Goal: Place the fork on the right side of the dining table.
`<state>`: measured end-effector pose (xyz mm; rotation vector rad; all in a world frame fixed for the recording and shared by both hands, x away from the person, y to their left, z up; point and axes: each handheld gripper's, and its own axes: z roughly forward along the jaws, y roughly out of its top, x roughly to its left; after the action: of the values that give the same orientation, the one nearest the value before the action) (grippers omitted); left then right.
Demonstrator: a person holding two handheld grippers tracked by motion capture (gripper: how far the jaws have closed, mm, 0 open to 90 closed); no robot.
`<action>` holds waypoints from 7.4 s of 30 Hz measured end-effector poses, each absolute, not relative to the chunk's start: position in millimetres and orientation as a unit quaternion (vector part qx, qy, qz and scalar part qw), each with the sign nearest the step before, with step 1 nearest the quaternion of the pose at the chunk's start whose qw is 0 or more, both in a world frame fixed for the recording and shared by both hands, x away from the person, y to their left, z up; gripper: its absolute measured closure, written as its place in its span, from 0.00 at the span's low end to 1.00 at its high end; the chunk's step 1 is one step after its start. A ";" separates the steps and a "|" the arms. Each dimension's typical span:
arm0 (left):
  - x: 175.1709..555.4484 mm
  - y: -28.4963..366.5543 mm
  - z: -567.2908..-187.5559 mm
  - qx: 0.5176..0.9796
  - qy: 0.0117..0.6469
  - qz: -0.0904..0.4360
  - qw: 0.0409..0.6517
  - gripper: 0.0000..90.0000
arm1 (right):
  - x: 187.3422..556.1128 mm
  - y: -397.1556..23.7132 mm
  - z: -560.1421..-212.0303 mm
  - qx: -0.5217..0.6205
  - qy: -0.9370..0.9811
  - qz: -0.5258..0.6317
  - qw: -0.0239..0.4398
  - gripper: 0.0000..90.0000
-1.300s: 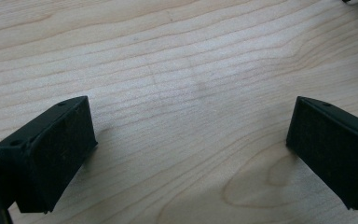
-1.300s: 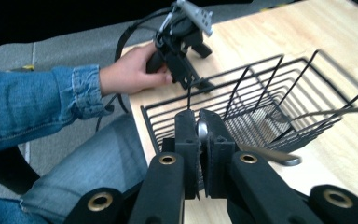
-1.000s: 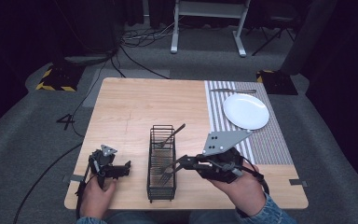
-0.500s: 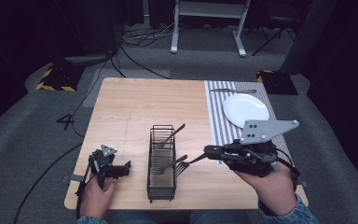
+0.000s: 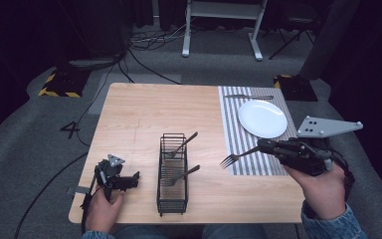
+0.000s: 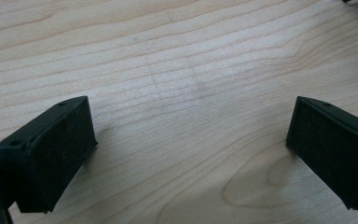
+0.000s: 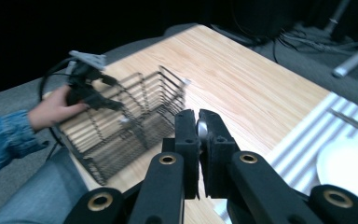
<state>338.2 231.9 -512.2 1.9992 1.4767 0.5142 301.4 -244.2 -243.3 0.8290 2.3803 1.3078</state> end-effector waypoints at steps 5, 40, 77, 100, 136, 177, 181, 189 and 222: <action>338.2 231.9 -512.3 0.752 0.555 0.193 0.298 0.01 | 327.9 -265.8 -262.2 0.339 0.818 0.440 0.148 0.96; 338.2 231.9 -512.2 0.752 0.555 0.193 0.297 0.01 | 418.8 -317.5 -354.6 0.514 0.763 0.371 0.122 0.96; 338.2 231.9 -512.3 0.752 0.555 0.193 0.297 0.01 | 433.5 -401.2 -431.0 0.596 0.710 0.362 0.099 0.60; 338.2 231.9 -512.3 0.752 0.555 0.193 0.297 0.01 | 438.2 -418.8 -466.9 0.629 0.699 0.337 0.052 0.55; 338.2 231.9 -512.3 0.752 0.555 0.194 0.297 0.01 | 408.5 -381.2 -420.2 0.536 0.744 0.381 0.117 0.44; 338.5 232.0 -512.2 0.751 0.557 0.194 0.297 0.01 | 354.5 -208.9 -390.2 0.299 0.851 0.418 0.109 0.08; 338.5 231.9 -512.2 0.751 0.557 0.194 0.297 0.01 | 353.7 -194.7 -400.3 0.287 0.867 0.395 0.104 0.08; 338.5 231.9 -512.2 0.751 0.557 0.194 0.297 0.01 | 355.2 -174.2 -429.1 0.280 0.883 0.370 0.077 0.08; 338.5 231.9 -512.2 0.751 0.557 0.194 0.297 0.01 | 347.4 -151.0 -506.3 0.315 0.881 0.330 0.126 0.00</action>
<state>338.5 231.9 -512.2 1.9974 1.4798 0.5149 347.4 -151.0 -506.3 0.9180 2.5657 0.9617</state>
